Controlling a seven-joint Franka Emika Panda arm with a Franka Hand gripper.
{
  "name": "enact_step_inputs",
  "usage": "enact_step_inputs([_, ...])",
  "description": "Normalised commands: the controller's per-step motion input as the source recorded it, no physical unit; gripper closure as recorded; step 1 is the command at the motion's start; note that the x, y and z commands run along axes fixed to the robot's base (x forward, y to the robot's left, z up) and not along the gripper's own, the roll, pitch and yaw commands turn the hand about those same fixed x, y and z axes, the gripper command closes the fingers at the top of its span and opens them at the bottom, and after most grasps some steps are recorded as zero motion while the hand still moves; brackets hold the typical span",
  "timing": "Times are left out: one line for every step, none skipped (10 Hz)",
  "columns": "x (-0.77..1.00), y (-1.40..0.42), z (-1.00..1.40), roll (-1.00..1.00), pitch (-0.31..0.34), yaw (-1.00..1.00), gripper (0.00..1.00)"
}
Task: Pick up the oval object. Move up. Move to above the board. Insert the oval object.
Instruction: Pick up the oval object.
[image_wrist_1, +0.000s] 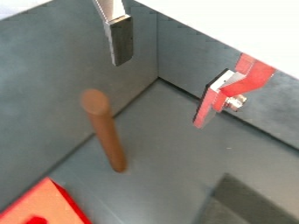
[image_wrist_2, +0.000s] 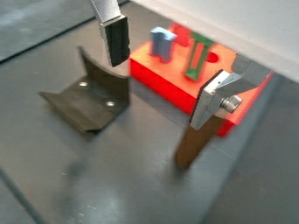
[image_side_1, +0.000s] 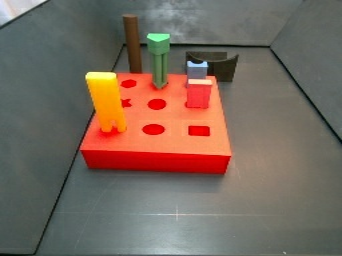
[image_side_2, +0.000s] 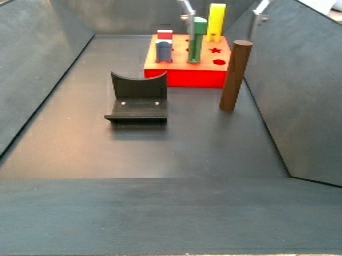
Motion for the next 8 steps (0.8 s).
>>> enact_step_inputs([-0.39,-0.13,-0.09,0.00,-0.009,-0.63,0.00])
enact_step_inputs([-0.39,-0.19,-0.11,0.00,0.000,-0.60,0.00])
enact_step_inputs([-0.42,-0.20,-0.18,0.00,-0.003,-0.57,0.00])
enact_step_inputs([-0.14,-0.25,-0.28,-0.04,-0.040,-0.50,0.00])
enact_step_inputs([0.02,-0.20,-0.32,-0.06,-0.053,-0.40,0.00])
enact_step_inputs([0.00,-0.24,-0.40,-0.04,-0.020,-0.52,0.00])
enact_step_inputs([0.00,-0.22,-0.35,-0.06,-0.020,-0.67,0.00])
enact_step_inputs([0.00,-0.07,-0.27,-0.06,-0.010,-0.63,0.00])
